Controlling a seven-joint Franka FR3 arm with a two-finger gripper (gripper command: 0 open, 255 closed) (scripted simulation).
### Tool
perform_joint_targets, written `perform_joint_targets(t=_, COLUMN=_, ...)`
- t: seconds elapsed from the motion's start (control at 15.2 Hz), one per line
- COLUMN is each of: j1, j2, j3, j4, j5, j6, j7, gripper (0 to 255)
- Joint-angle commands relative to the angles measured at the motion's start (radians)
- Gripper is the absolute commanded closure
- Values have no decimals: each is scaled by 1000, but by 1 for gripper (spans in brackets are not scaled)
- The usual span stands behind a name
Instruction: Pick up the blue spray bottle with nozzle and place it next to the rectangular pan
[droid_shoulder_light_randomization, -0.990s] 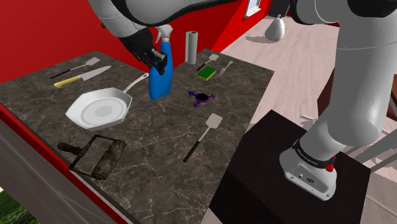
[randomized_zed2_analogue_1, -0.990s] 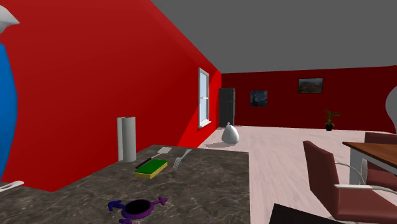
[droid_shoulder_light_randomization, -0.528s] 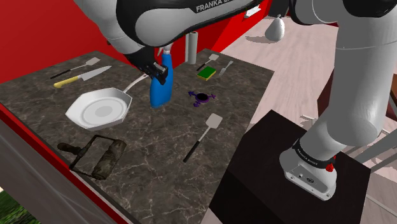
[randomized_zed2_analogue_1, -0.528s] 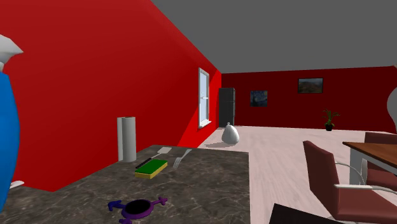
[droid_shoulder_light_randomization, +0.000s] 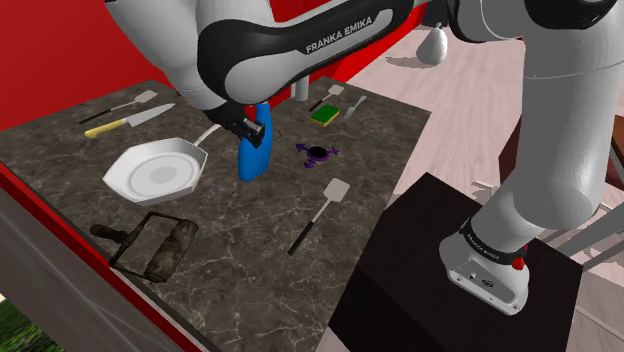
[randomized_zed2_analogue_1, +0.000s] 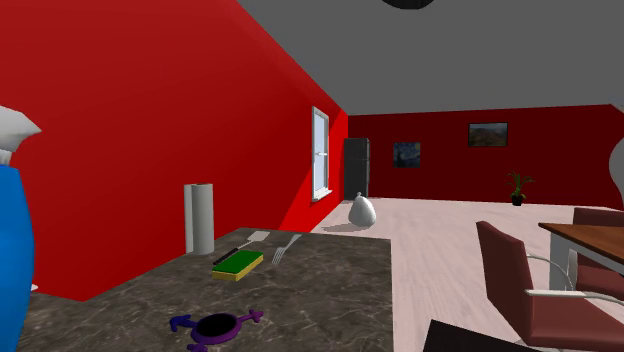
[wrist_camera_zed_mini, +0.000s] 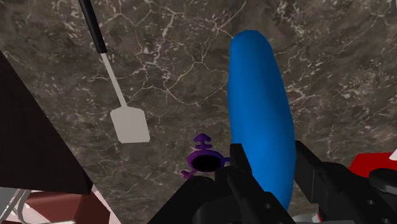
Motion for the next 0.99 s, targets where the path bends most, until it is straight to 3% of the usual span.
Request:
perform_joint_targets(t=0.0, j1=-2, j2=6, j3=-3, j4=-19, j5=-6, j6=19, j7=13, gripper=255)
perform_joint_targets(t=0.92, j1=11, j2=87, j3=-44, j4=-96, j5=-69, j6=132, j7=91, gripper=255)
